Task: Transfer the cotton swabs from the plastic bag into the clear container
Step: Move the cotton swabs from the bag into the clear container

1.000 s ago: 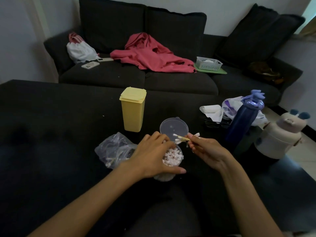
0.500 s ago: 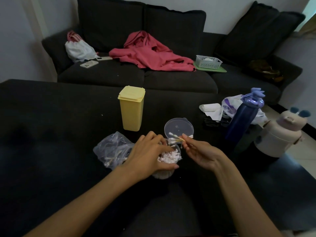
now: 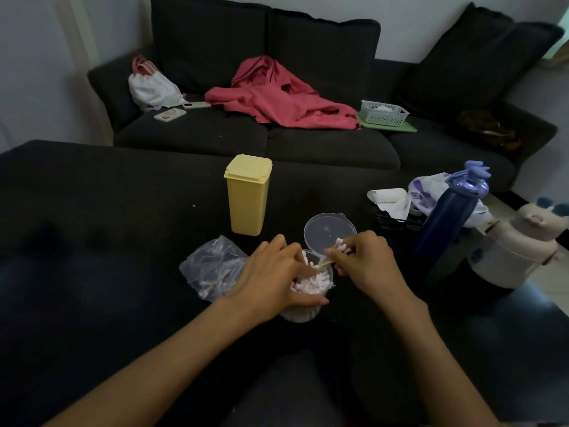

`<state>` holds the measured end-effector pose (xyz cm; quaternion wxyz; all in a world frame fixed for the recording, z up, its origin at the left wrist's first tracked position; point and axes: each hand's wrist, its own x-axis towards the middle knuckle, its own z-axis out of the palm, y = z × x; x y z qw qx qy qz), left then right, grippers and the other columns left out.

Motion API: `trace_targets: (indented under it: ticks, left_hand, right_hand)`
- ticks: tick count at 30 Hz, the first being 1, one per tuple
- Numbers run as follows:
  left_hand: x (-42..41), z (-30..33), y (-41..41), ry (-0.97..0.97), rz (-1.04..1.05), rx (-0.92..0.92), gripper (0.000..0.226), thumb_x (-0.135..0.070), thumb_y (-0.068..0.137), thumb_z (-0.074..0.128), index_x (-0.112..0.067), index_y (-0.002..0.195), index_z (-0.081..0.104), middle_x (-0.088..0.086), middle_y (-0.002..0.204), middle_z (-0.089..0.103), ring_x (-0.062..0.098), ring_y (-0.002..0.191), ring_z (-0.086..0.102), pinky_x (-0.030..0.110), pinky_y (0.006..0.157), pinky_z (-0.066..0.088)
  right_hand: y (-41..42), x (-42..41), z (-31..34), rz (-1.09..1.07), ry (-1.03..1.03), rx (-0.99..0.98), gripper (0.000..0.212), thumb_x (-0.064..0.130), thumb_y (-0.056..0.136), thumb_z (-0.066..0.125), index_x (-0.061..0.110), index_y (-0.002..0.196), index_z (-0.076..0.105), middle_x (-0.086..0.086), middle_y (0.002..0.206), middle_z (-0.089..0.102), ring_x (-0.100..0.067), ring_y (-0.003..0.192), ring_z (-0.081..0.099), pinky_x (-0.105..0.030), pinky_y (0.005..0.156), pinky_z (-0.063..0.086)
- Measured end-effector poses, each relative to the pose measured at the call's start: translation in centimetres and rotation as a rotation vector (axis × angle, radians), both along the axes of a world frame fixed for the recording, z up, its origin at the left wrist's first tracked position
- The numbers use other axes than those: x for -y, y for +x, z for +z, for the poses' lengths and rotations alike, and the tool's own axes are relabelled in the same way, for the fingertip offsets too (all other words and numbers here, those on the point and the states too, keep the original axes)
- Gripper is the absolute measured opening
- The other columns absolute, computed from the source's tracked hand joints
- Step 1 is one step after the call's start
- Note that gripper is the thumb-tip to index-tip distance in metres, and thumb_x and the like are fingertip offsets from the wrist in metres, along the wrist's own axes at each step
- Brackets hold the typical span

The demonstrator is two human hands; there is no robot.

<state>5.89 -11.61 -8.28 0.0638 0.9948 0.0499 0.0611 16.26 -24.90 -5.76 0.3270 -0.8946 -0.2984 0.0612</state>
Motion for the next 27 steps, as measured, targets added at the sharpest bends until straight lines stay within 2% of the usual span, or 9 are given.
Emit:
trace_targets:
  ticks: [4, 6, 11, 15, 17, 19, 22, 24, 27]
  left_hand:
    - [-0.1, 0.1, -0.1, -0.080, 0.013, 0.007, 0.072, -0.080, 0.071, 0.046, -0.037, 0.128, 0.054, -0.013, 0.117, 0.051, 0.008, 0.099, 0.038, 0.027, 0.082, 0.034]
    - [0.0, -0.1, -0.1, -0.107, 0.025, 0.036, 0.066, -0.078, 0.074, 0.045, -0.039, 0.125, 0.056, -0.014, 0.117, 0.054, 0.007, 0.101, 0.040, 0.027, 0.084, 0.034]
    - [0.6, -0.7, -0.3, -0.140, 0.048, 0.121, 0.064, -0.076, 0.074, 0.047, -0.039, 0.126, 0.052, -0.015, 0.117, 0.055, 0.005, 0.105, 0.041, 0.025, 0.085, 0.030]
    - [0.4, -1.0, -0.3, -0.292, 0.052, 0.225, 0.076, -0.076, 0.065, 0.060, -0.038, 0.129, 0.041, -0.017, 0.125, 0.045, 0.003, 0.114, 0.038, 0.023, 0.093, 0.032]
    - [0.3, -0.9, -0.2, -0.352, 0.073, 0.199, 0.088, -0.074, 0.062, 0.064, -0.034, 0.135, 0.034, -0.015, 0.135, 0.038, 0.004, 0.120, 0.036, 0.025, 0.099, 0.033]
    - [0.1, -0.5, 0.1, -0.476, 0.101, 0.147, 0.094, -0.074, 0.064, 0.062, -0.033, 0.141, 0.030, -0.013, 0.143, 0.034, 0.005, 0.127, 0.034, 0.031, 0.105, 0.034]
    - [-0.2, 0.5, 1.0, -0.809, 0.090, 0.162, 0.067, -0.065, 0.080, 0.051, -0.037, 0.139, 0.039, -0.012, 0.137, 0.048, 0.003, 0.124, 0.044, 0.040, 0.104, 0.040]
    - [-0.2, 1.1, 1.9, -0.779, 0.114, 0.169, 0.042, -0.048, 0.091, 0.051, -0.037, 0.131, 0.051, -0.013, 0.125, 0.060, 0.002, 0.114, 0.053, 0.039, 0.099, 0.046]
    - [0.0, 1.7, 2.9, -0.656, 0.150, 0.182, 0.028, -0.038, 0.091, 0.057, -0.032, 0.117, 0.064, -0.012, 0.115, 0.067, 0.003, 0.107, 0.059, 0.035, 0.093, 0.051]
  right_hand:
    - [0.6, 0.5, 0.0, -0.020, -0.006, -0.143, 0.012, 0.022, 0.085, 0.066, 0.011, 0.083, 0.071, -0.003, 0.072, 0.068, -0.011, 0.066, 0.066, -0.030, 0.072, 0.057]
    - [0.5, 0.4, -0.6, -0.057, -0.015, -0.079, 0.014, 0.024, 0.085, 0.067, 0.011, 0.081, 0.071, -0.004, 0.074, 0.068, -0.014, 0.070, 0.066, -0.034, 0.072, 0.057]
    - [-0.1, -0.1, -1.5, -0.012, -0.055, 0.122, 0.011, 0.027, 0.085, 0.066, 0.017, 0.084, 0.069, 0.002, 0.084, 0.067, -0.009, 0.077, 0.064, -0.029, 0.072, 0.055]
    - [-0.1, -0.4, -1.6, 0.003, -0.064, 0.153, 0.010, 0.026, 0.085, 0.066, 0.019, 0.092, 0.070, 0.006, 0.081, 0.061, -0.007, 0.074, 0.058, -0.014, 0.056, 0.041]
    - [-0.3, -0.8, -1.9, 0.022, -0.084, 0.151, 0.014, 0.026, 0.086, 0.066, 0.020, 0.098, 0.069, 0.005, 0.086, 0.062, -0.008, 0.079, 0.058, -0.014, 0.060, 0.040]
    - [-0.3, -1.1, -2.1, 0.038, -0.078, 0.146, 0.008, 0.026, 0.085, 0.066, 0.021, 0.091, 0.068, 0.006, 0.081, 0.061, -0.007, 0.076, 0.059, -0.016, 0.061, 0.042]
    - [-0.1, -1.1, -2.0, 0.055, -0.035, 0.084, 0.004, 0.024, 0.084, 0.067, 0.024, 0.079, 0.066, 0.011, 0.071, 0.058, -0.006, 0.072, 0.062, -0.014, 0.059, 0.044]
    - [0.3, -0.8, -1.5, 0.064, -0.023, -0.020, 0.011, 0.022, 0.081, 0.070, 0.023, 0.092, 0.069, 0.011, 0.076, 0.061, -0.006, 0.079, 0.064, -0.014, 0.062, 0.046]
    - [0.8, 0.5, -0.4, 0.123, 0.045, -0.284, 0.024, 0.022, 0.080, 0.071, 0.022, 0.104, 0.068, 0.005, 0.089, 0.068, -0.005, 0.085, 0.064, -0.021, 0.071, 0.052]
